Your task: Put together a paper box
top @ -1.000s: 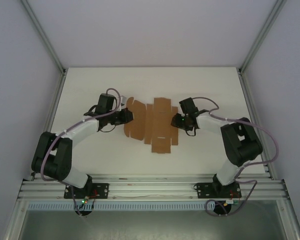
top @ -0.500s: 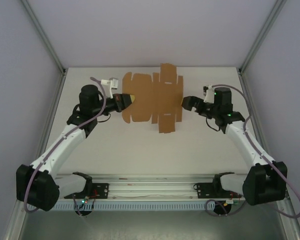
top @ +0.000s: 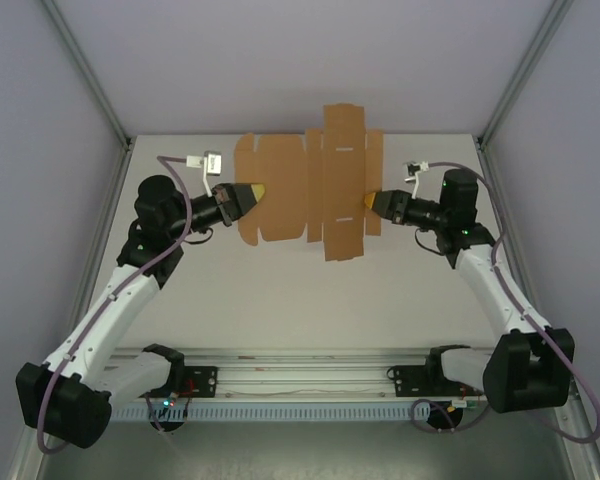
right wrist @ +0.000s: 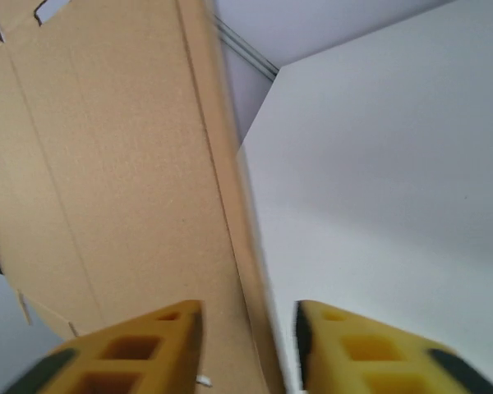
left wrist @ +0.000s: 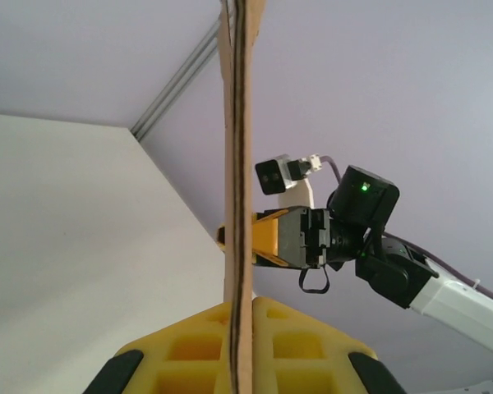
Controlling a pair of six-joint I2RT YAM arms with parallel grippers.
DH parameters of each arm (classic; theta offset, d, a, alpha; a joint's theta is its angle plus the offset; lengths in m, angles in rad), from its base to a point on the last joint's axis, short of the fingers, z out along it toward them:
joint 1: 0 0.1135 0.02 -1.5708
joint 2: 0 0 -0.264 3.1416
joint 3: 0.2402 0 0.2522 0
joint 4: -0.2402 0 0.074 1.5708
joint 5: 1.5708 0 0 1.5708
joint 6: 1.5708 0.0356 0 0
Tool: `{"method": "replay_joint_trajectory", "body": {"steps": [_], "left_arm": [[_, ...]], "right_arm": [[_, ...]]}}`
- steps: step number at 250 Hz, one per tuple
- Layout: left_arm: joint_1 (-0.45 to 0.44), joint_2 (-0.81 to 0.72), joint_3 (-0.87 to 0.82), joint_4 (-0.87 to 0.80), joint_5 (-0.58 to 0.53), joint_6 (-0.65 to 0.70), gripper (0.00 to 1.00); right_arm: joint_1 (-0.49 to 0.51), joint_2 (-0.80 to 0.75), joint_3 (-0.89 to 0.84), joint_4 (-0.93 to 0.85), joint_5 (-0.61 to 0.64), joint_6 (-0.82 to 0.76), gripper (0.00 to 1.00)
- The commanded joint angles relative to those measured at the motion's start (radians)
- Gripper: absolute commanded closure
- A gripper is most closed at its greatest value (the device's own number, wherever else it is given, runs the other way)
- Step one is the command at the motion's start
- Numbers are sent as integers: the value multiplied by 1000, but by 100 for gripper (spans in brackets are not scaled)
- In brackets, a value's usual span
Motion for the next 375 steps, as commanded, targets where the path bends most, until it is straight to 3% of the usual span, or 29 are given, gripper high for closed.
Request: {"method": "replay_joint_trajectory", "body": {"steps": [1,11,52,59,71,87,90,121,139,174,201,239,289,325,375], "left_arm": [[-4,-31,12,-19,-47,25,100],[-5,-33,7,-21,-56,28,100],[-4,-34,-1,-136,-193,88,99],[-5,-35,-4,-178,-241,98,80],[-4,-33,-19,-251,-333,98,33],[-4,-31,-50,-336,-450,130,3],[-4,-30,-56,-350,-470,132,0],[-5,-16,-107,-462,-625,143,0],[-5,-7,-117,-511,-678,140,0],[-7,21,-93,-568,-635,157,0],[-5,36,-85,-567,-622,146,0],[-4,72,-69,-509,-530,118,0],[-5,166,23,-384,-370,52,0],[-5,277,127,-300,-271,26,0],[-12,462,307,-305,-148,37,0]], "right_arm": [[-3,-41,23,-59,-12,-62,91],[-3,-55,27,-73,-11,-75,100],[-1,-46,71,-238,71,-201,100],[5,-41,82,-293,104,-247,100],[23,-39,104,-375,185,-315,100],[61,-1,129,-475,310,-403,100],[70,4,132,-489,335,-416,100],[159,102,157,-536,566,-484,100],[194,176,178,-537,620,-533,100],[276,314,255,-563,787,-686,100],[337,361,270,-474,912,-793,100],[438,344,184,-238,1109,-1004,100],[545,284,75,-30,1214,-1136,100],[581,280,43,6,1290,-1192,100],[592,281,39,12,1299,-1230,100]]}}
